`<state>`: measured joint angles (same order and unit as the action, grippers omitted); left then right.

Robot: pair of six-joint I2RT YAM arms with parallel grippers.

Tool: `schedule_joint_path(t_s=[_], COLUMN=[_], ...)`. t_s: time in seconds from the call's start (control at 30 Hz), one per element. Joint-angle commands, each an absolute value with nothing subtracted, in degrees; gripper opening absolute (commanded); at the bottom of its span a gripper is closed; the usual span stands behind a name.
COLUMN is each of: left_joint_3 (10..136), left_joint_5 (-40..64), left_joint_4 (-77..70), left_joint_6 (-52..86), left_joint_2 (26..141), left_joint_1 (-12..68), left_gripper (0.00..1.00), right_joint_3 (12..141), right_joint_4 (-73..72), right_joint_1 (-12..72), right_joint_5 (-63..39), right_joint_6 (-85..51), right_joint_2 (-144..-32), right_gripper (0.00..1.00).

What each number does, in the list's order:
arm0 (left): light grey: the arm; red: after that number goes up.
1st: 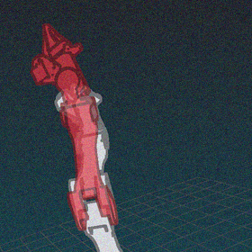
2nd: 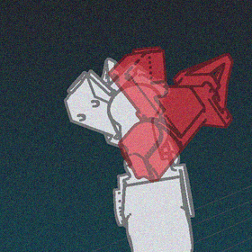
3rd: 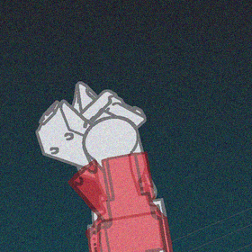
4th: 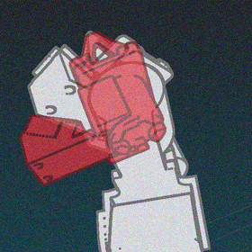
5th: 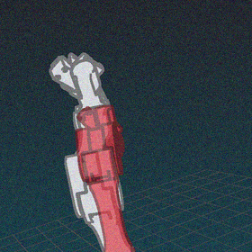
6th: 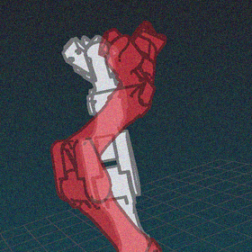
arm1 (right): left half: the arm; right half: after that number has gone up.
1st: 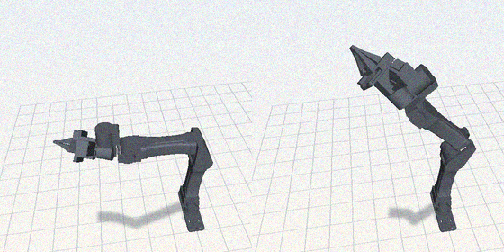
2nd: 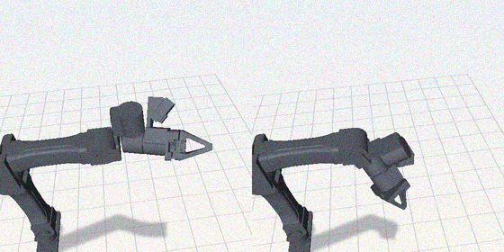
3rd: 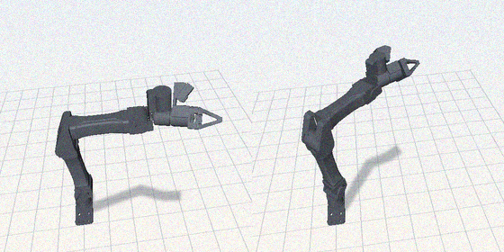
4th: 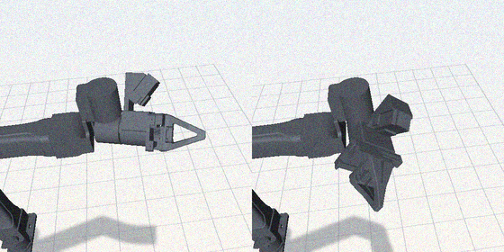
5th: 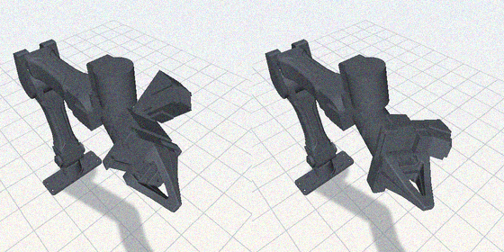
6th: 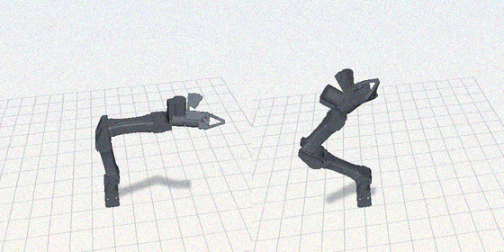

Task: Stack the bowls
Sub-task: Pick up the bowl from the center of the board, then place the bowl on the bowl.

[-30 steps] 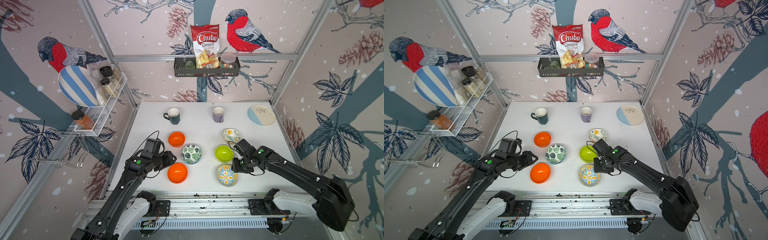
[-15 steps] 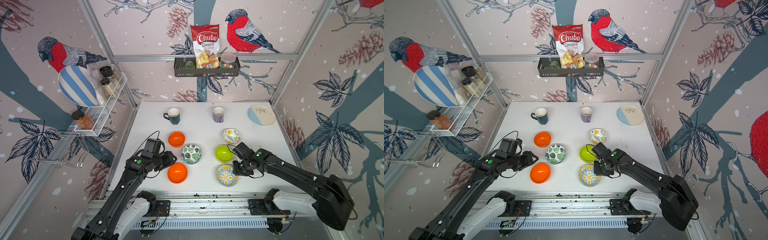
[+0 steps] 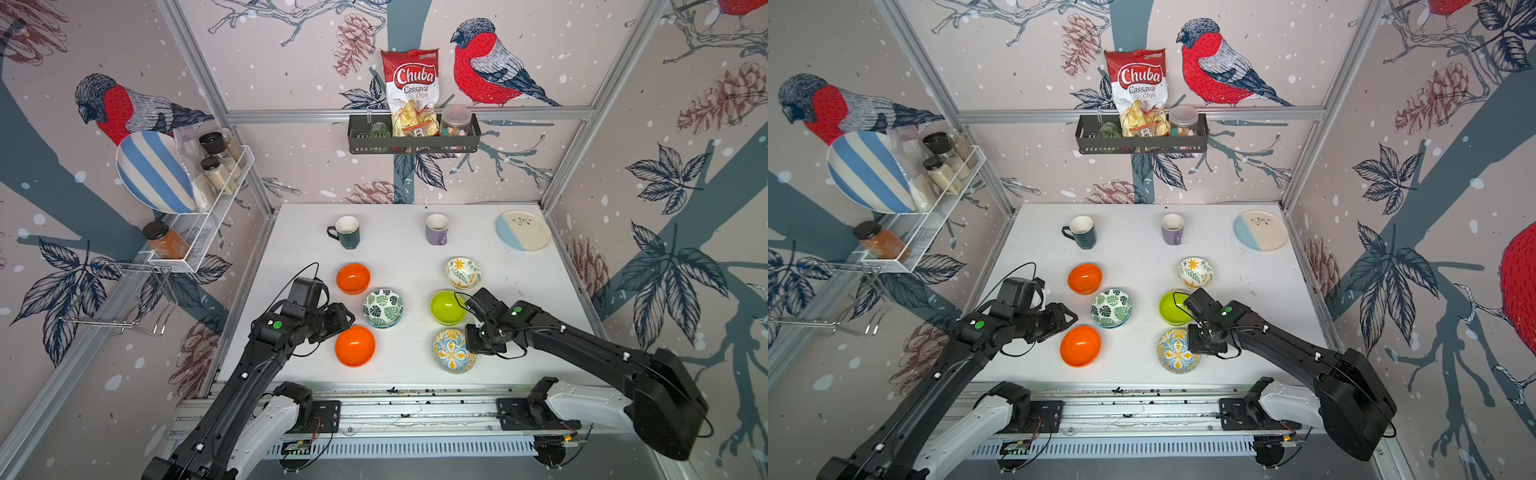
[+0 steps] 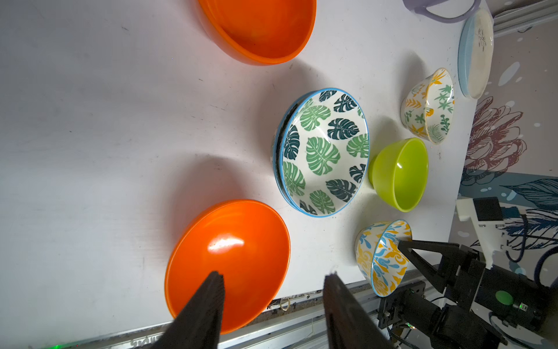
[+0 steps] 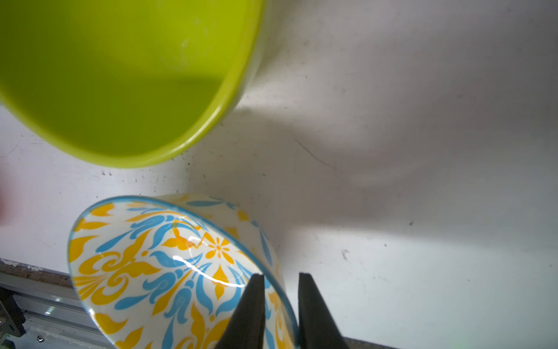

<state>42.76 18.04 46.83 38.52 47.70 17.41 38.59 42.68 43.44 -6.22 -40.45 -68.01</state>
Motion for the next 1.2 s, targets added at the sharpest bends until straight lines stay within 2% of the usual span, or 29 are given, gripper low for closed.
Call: schedule_joint_path(t_s=[0.0,0.2,0.43,0.83,1.17], left_joint_3=[42.8,42.6,43.0,49.4,63.9], left_joint_5=[18.6,18.8,18.9,23.0,28.9], left_joint_4=[46.4,46.4,46.8,49.0,53.0], left_joint_6=[37.6,37.6,37.5,35.3,29.5], left_joint_2=[47.6,47.6,47.5,50.1,58.8], left_joint_1=[17.2,17.2,17.2,17.2,20.9], left_gripper=[0.55,0.55,0.55,0.56,0.52], right_joint_3=[38.3,38.2,39.0,51.8,70.2], right_joint_4=[41.8,41.5,42.8,49.6,56.0], right_joint_1=[43.5,43.6,43.9,43.2,43.2], right_joint_5=[-7.3,-8.6,-11.5,-18.4,-21.6], right_joint_6=[-40.8,-40.7,-40.8,-39.4,-36.7], right_joint_2=[-67.5,-66.6,-64.3,-62.5,-73.9], right_gripper=[0.20,0.14,0.00,0.00,0.00])
